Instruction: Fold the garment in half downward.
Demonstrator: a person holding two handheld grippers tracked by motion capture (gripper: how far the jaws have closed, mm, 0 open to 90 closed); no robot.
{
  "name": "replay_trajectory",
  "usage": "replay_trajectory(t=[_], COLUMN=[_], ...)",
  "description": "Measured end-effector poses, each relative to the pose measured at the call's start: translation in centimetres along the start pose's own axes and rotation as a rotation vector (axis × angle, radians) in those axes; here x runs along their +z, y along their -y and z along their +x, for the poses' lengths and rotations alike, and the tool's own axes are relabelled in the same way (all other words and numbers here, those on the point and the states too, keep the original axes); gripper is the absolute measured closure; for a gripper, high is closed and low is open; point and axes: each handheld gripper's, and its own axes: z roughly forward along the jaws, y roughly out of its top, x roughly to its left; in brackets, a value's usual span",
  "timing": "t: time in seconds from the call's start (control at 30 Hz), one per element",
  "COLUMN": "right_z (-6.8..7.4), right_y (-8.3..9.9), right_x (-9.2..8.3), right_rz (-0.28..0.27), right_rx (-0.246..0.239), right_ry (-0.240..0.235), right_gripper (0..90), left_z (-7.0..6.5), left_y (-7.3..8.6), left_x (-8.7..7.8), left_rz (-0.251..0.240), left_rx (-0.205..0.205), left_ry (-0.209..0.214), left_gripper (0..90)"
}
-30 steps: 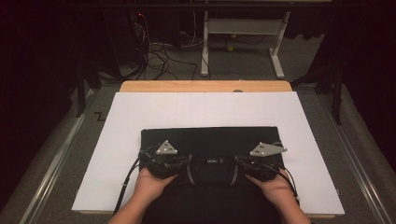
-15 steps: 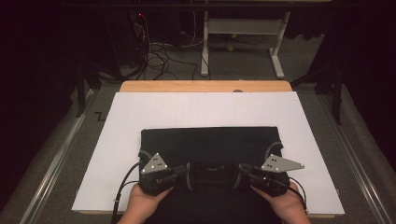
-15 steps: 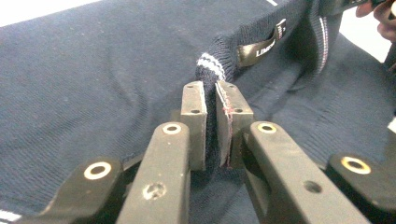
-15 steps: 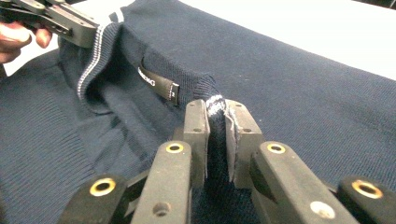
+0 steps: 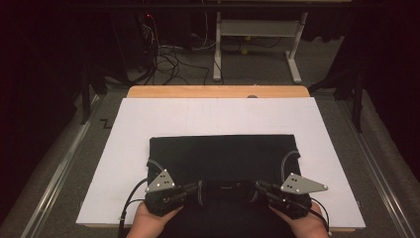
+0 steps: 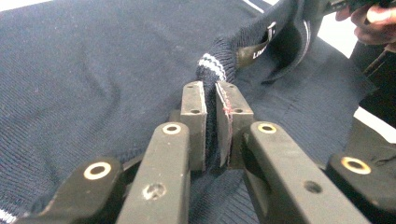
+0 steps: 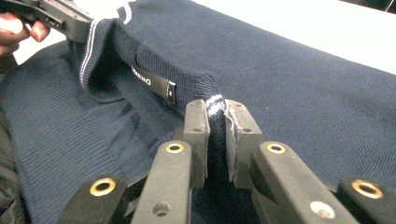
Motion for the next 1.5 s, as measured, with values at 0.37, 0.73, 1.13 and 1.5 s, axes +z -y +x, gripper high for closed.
replay_trajectory(t=[0.37, 0.73, 1.13, 1.5], right_z=[1.3, 2.8, 2.3, 1.2], right_y=[0.8, 2.1, 2.6, 3.0], right_x=[-1.7, -2.9, -2.9, -2.0], right_rz=[-0.013, 0.004, -0.011, -0.006], right_rx=[-0.005, 0.003, 0.039, 0.054], right_ry=[-0.022, -0.056, -0.039, 0.072], right_gripper=[80.8, 80.2, 61.0, 40.8], left_z=[-0.9, -2.3, -1.4, 0.3], left_y=[0.8, 2.2, 2.3, 2.8], left_x=[-0.6, -1.4, -1.7, -1.1], left_rz=[0.002, 0.022, -0.019, 0.007], left_rx=[-0.01, -0.024, -0.065, -0.085], left_ry=[0.018, 0.044, -0.012, -0.052], left_gripper=[78.8, 77.6, 49.7, 37.8])
